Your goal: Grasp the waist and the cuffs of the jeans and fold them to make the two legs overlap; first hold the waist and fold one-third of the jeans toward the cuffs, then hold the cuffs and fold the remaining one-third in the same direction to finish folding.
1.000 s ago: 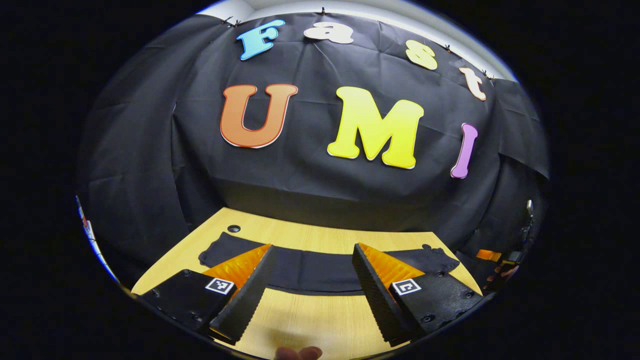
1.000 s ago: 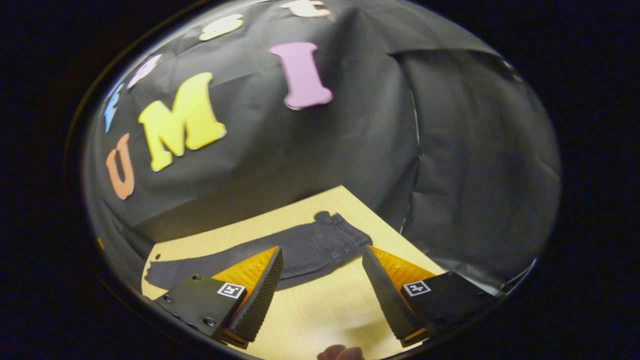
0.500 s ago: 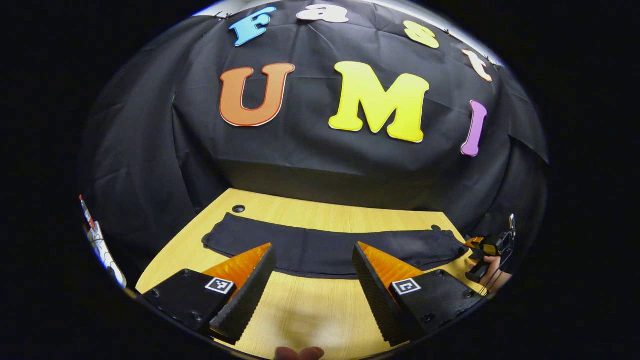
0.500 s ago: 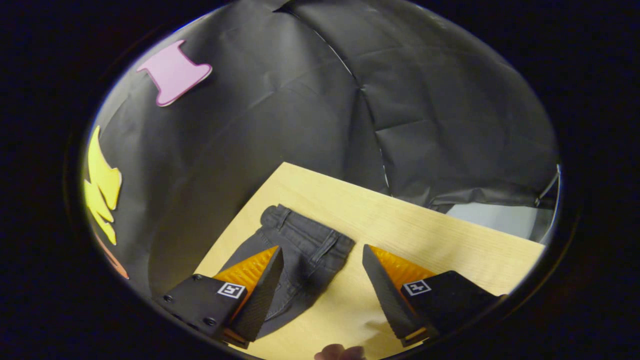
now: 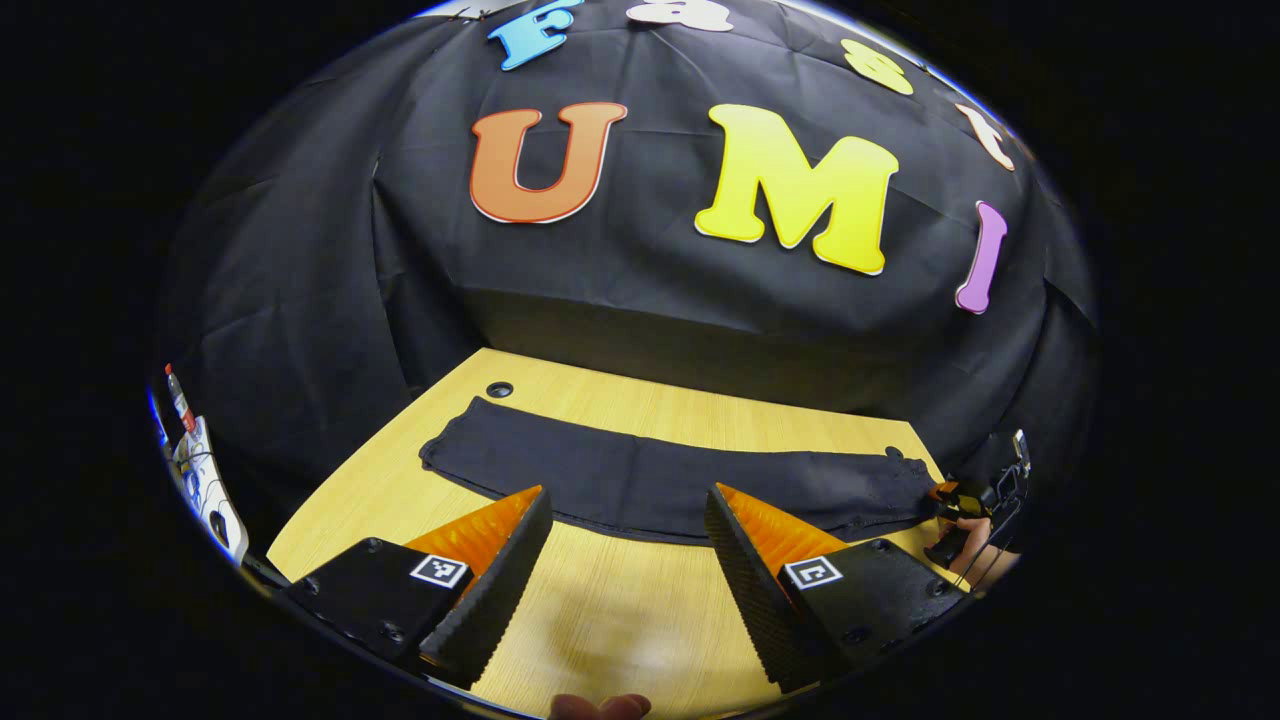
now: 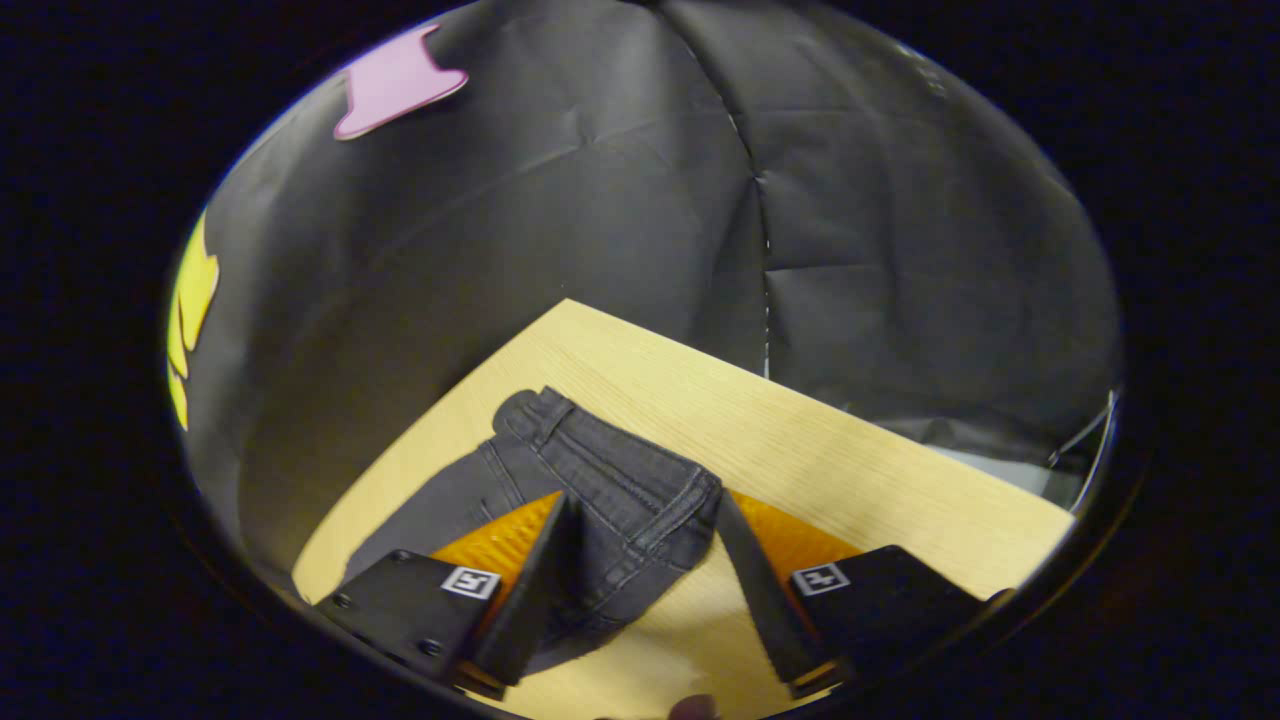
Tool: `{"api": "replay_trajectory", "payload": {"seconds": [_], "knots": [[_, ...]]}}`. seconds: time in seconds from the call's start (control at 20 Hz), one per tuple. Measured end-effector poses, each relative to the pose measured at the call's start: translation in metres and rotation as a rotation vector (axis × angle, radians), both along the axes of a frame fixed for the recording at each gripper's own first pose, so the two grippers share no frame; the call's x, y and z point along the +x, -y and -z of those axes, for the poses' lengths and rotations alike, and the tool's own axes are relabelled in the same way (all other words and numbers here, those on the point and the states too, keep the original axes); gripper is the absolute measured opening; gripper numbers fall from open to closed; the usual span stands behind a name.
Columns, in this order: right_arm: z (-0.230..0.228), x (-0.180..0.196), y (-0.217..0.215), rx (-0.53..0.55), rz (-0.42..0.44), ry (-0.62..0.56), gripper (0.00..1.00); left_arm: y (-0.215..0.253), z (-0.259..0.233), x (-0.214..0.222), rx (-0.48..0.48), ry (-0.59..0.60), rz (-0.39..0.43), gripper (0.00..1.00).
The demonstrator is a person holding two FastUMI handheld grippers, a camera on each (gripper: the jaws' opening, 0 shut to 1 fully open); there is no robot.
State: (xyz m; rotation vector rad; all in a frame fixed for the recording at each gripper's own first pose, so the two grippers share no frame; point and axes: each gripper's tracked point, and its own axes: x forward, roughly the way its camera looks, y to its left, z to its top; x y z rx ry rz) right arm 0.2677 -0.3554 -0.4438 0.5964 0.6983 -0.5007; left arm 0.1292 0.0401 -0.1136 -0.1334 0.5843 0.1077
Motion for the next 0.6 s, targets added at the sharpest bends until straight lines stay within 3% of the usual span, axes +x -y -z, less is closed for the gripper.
{"api": "replay_trajectory", "payload": {"seconds": [0.05,0.1,0.25,0.4,0.45,0.6], "knots": [[0.0,0.0,-0.001,0.003,-0.007,-0.008,0.67,-0.002,-0.001,-0.001,-0.007,-0.001,-0.011,0.99],[0.0,0.0,-0.003,0.005,-0.016,-0.007,0.68,-0.003,0.0,-0.002,-0.013,-0.002,-0.021,0.99],[-0.014,0.002,-0.005,-0.027,-0.051,-0.008,0.13,-0.009,-0.001,-0.005,-0.018,-0.002,-0.048,0.99],[-0.054,0.007,-0.01,-0.077,-0.118,0.03,0.11,-0.018,-0.002,-0.006,-0.024,0.019,-0.081,0.99],[-0.073,0.011,-0.017,-0.094,-0.147,0.056,0.02,-0.02,-0.002,-0.006,-0.032,0.022,-0.095,0.99],[-0.137,0.016,-0.045,-0.194,-0.25,0.139,0.06,-0.026,-0.001,-0.013,-0.076,0.028,-0.145,0.99]]}}
